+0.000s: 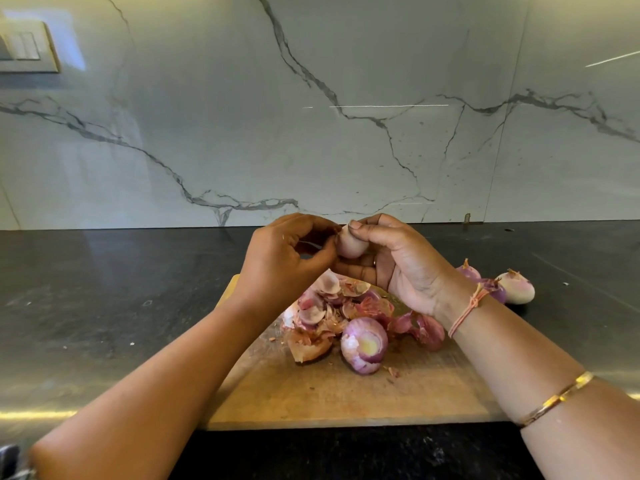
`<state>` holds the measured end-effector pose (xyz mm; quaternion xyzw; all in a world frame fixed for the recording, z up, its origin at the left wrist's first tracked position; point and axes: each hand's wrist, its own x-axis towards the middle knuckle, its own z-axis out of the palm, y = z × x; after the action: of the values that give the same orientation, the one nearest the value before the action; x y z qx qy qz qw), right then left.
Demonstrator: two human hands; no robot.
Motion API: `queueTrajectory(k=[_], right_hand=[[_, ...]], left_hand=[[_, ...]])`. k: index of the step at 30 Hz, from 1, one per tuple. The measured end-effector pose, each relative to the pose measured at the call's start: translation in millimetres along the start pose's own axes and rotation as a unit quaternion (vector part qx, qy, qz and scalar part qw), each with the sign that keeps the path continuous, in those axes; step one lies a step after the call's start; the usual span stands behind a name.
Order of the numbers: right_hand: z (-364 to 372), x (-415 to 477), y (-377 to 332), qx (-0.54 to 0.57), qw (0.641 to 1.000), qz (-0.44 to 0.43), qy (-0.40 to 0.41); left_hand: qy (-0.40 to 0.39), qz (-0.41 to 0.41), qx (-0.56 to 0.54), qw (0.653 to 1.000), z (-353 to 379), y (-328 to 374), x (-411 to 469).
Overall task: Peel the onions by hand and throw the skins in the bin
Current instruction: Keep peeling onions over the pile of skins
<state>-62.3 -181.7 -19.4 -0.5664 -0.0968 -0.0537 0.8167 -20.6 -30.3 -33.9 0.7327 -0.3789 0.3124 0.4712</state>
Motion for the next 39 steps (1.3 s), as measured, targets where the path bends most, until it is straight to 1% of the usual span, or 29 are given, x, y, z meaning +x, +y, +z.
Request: queueTrajectory(k=[9,16,32,36,39], right_hand=[[1.6,-0.3,2.3,-0.035,0.999,-0.001,0.002],[1.5,-1.4,0.4,-0.045,0.999,0.019,-0.008],[-1.7,-1.0,-2.0,-0.012,0.998,0.053,-0.016],[-1.6,1.7,0.5,-0.011,1.000,0.018,0.002],[-2.6,3.9,2.1,-0.001,1.000,-0.022,0.010]], left_hand=[[0.021,-0.045,-0.024,0.999,0.1,-0.1,-0.6],[0.014,-0.071,-0.041,0.997,-0.3,1.7,0.0],[0.009,-0.167,-0.162,0.973,2.5,4.7,3.5],[0.022,-0.159,-0.161,0.974,2.6,6.4,2.6],[0.030,-0.181,-0.200,0.962,1.5,8.0,2.6]])
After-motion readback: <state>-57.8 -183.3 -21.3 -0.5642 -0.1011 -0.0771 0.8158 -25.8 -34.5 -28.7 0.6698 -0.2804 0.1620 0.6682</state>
